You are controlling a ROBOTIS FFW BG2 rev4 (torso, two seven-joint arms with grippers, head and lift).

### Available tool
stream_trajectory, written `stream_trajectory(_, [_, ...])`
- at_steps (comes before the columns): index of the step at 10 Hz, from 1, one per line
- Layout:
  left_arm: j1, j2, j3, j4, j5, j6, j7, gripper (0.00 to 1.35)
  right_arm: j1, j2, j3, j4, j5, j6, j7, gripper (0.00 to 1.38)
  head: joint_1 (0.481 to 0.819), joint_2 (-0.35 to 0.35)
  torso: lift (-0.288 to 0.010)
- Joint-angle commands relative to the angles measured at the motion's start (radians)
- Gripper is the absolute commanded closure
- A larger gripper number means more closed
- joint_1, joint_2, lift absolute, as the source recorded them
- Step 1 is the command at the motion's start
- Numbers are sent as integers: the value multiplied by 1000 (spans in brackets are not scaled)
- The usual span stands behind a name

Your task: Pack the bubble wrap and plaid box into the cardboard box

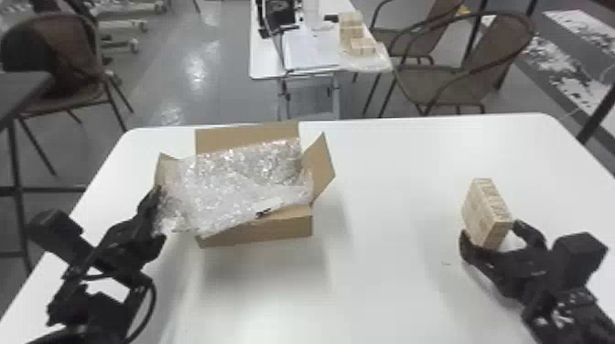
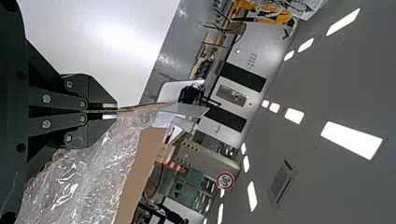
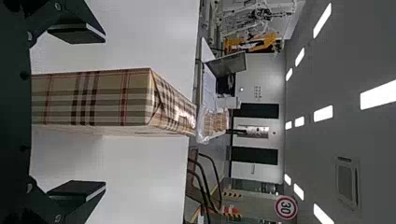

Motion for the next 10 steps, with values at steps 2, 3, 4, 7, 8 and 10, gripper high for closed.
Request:
stream_trajectory(2, [-1, 0, -4, 5, 1, 0, -2, 1213, -56, 1, 55, 85, -26, 0, -9, 740, 695, 94, -159])
stream_trajectory(3, [-1, 0, -4, 8, 3, 0, -3, 1213, -62, 1, 60, 91, -23, 0, -15, 906, 695, 105, -159])
stream_trajectory(4, [0, 0, -4, 8, 3, 0, -3, 1211, -62, 1, 64, 89, -25, 0, -15, 958, 695, 110, -159])
stream_trajectory(7, [0, 0, -6, 8, 6, 0, -5, 1213, -46, 1, 66, 71, -35, -3, -18, 1070, 695, 115, -159])
stream_trajectory(8, [0, 0, -7, 9, 8, -1, -5, 1211, -40, 1, 70, 63, -55, -17, -18, 1070, 695, 115, -159])
stream_trajectory(10, [0, 0, -13, 9, 9, -1, -6, 1213, -17, 1, 113, -46, -100, -18, -20, 1070, 695, 119, -159])
